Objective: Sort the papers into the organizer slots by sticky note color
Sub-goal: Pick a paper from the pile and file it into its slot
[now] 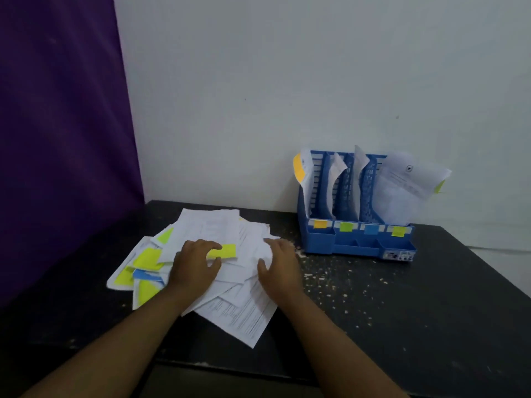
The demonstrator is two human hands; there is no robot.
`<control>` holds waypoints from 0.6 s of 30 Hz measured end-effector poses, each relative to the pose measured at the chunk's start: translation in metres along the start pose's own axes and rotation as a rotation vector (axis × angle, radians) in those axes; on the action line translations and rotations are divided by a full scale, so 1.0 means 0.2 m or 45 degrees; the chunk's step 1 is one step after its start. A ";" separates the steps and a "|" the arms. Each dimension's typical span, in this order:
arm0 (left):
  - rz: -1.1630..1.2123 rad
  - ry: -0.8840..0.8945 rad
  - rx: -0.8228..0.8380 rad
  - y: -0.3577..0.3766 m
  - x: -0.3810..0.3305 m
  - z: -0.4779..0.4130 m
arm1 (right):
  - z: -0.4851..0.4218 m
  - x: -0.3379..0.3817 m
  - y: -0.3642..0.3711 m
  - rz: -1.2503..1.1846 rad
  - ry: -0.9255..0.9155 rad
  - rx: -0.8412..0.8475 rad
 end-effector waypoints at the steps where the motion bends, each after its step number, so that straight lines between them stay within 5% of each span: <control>1: -0.006 0.014 -0.006 -0.01 0.03 0.02 | 0.01 0.03 0.06 -0.008 -0.040 0.045; 7: -0.030 -0.061 0.105 0.10 0.27 0.10 | 0.06 0.08 0.31 0.069 -0.073 0.249; 18: -0.180 0.160 -0.043 0.08 0.22 0.08 | 0.09 0.12 0.30 0.109 -0.238 0.181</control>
Point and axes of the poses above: each hand's wrist, its own z-axis away from the middle knuckle, its own y-axis out of the palm, x = y × z, the point moved 8 cm from there along -z, towards the middle knuckle, and after that the axes turned 13 degrees about x, right-handed, at the moved point
